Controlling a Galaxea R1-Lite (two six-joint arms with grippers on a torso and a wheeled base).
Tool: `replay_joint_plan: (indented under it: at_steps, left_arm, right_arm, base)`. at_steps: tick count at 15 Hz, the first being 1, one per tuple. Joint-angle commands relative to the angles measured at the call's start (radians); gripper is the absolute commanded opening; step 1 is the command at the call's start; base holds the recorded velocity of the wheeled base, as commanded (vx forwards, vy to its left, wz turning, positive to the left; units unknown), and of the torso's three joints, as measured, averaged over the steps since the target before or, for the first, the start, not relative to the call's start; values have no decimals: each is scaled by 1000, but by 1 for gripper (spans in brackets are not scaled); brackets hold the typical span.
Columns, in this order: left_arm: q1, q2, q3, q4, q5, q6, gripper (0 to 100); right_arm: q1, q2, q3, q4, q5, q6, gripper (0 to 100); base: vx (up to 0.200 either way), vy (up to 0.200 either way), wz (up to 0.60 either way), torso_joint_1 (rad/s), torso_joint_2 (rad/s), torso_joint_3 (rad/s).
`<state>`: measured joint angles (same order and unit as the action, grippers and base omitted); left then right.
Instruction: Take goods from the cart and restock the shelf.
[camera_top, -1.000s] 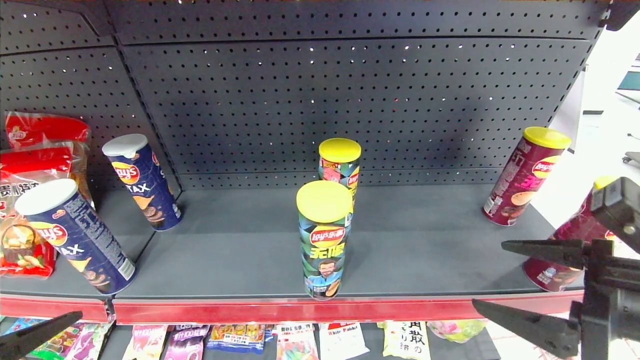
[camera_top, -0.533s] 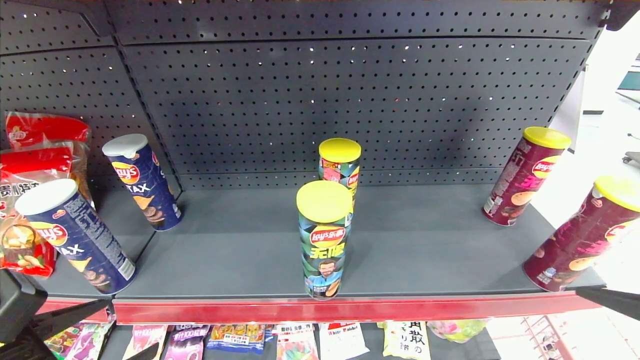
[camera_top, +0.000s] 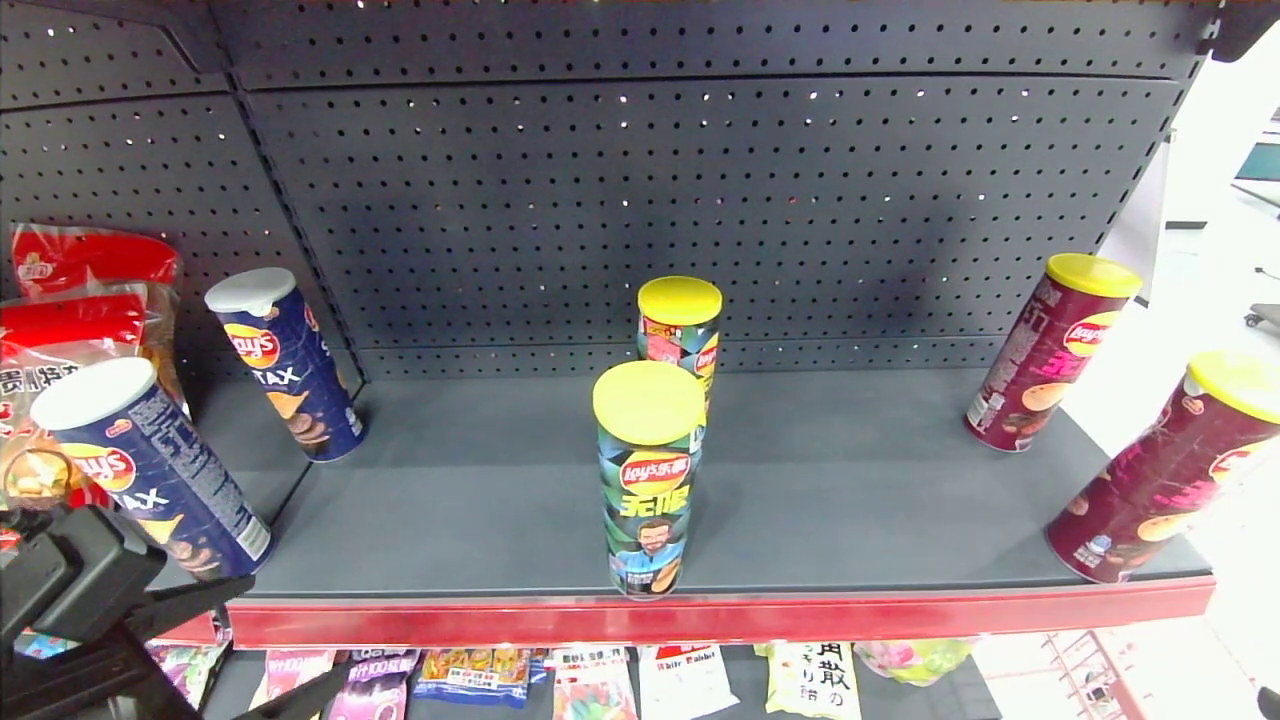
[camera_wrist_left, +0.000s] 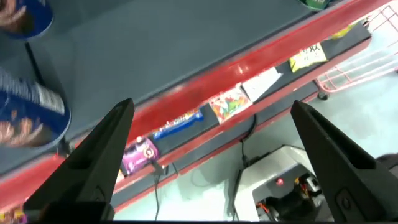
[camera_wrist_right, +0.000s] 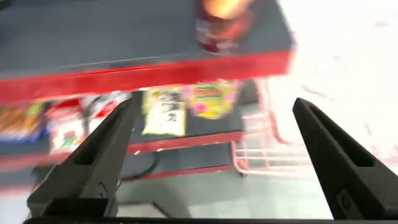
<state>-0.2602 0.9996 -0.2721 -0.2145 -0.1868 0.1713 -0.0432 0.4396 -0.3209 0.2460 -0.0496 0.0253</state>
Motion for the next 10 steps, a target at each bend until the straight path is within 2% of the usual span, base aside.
replay_joint_plan:
  at_steps: [1,2,4,6,7,8,9,10]
  left_arm:
    - [-27,86,1,-54,0,-1,100]
    - [-48,119,2,-94,3,-1,100]
    - [-60,119,7,-95,6,-1,100]
    - [-60,116,8,-94,7,-4,100]
    - [-60,93,14,-86,9,-7,100]
    - [-60,88,16,-82,9,-7,100]
    - [-60,50,16,-23,10,-7,100]
    - [-60,21,14,24,10,-9,100]
  right_arm:
    - [-145,-197,83,18,0,2,100]
    - [-133,-332,135,19,10,-30,100]
    - [-132,-340,184,-28,20,-79,100]
    - [-132,-340,229,-91,93,-81,100]
    - [-132,-340,261,-169,178,-82,100]
    - [-132,-340,264,-178,191,-84,100]
    - [-133,-340,279,-206,244,-104,100]
    - [-132,-340,283,-214,243,-107,100]
  base:
    - [0,0,0,0,0,0]
    - [0,0,0,0,0,0]
    - [0,0,0,0,0,0]
    - [0,0,0,0,0,0]
    - [0,0,0,0,0,0]
    - [0,0,0,0,0,0]
    - [0,0,0,0,0,0]
    - [0,0,0,0,0,0]
